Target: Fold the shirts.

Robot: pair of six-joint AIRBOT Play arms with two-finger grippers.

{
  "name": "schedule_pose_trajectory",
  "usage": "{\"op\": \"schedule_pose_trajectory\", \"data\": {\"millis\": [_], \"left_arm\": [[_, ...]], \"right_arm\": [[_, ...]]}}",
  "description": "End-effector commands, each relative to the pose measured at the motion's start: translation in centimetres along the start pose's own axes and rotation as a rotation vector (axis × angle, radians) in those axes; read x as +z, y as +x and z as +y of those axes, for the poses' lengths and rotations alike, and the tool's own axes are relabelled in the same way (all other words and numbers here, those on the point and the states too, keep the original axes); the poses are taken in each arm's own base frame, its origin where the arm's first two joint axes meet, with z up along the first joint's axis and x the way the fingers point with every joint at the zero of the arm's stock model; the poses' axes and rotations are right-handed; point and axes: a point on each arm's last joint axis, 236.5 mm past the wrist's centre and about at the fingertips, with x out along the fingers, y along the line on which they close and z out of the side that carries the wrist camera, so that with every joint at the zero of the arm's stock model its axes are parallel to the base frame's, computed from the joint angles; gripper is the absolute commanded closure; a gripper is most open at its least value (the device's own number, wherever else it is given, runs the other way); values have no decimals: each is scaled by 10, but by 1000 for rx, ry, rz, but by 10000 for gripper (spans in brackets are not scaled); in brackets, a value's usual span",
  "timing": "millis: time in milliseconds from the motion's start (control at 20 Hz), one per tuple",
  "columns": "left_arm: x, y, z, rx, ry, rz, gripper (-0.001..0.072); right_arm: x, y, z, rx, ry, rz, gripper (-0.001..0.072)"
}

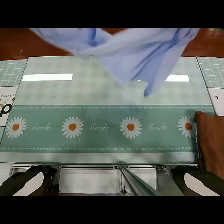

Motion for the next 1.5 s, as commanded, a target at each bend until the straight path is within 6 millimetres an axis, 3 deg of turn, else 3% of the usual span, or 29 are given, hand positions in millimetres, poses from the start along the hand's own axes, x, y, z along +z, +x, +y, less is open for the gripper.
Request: {"op": "schedule_pose_trajectory", "data": {"millis": [0, 200, 300, 450, 550, 650, 800, 950, 1150, 1300, 1450], "left_arm": [[80, -95, -82, -70, 181, -241, 691], [100, -192, -114, 5, 292, -390, 691], [93, -232, -118, 58, 308, -414, 691], [80, -291, -142, 41, 346, -472, 691], [66, -317, -152, 34, 364, -476, 691], [36, -320, -143, 65, 364, -364, 691], [-14, -289, -105, 145, 314, -120, 691], [-65, -231, -46, 221, 220, 106, 691], [-119, -135, 41, 299, 94, 250, 691], [-143, -54, 109, 361, 20, 265, 691], [-160, 24, 172, 413, -39, 259, 691]], "right_arm": [[51, -86, 49, -65, -176, -185, 691], [43, -134, 87, -66, -246, -251, 691], [36, -155, 99, -84, -271, -277, 691], [20, -178, 116, -92, -293, -296, 690], [-1, -185, 116, -113, -282, -251, 690], [-26, -186, 108, -144, -241, -179, 690], [-59, -169, 91, -151, -165, -80, 690], [-92, -123, 56, -134, -79, 64, 690], [-130, -36, -17, -138, 40, 216, 690], [-157, 39, -83, -151, 131, 331, 691], [-180, 121, -131, -92, 244, 380, 691]]}}
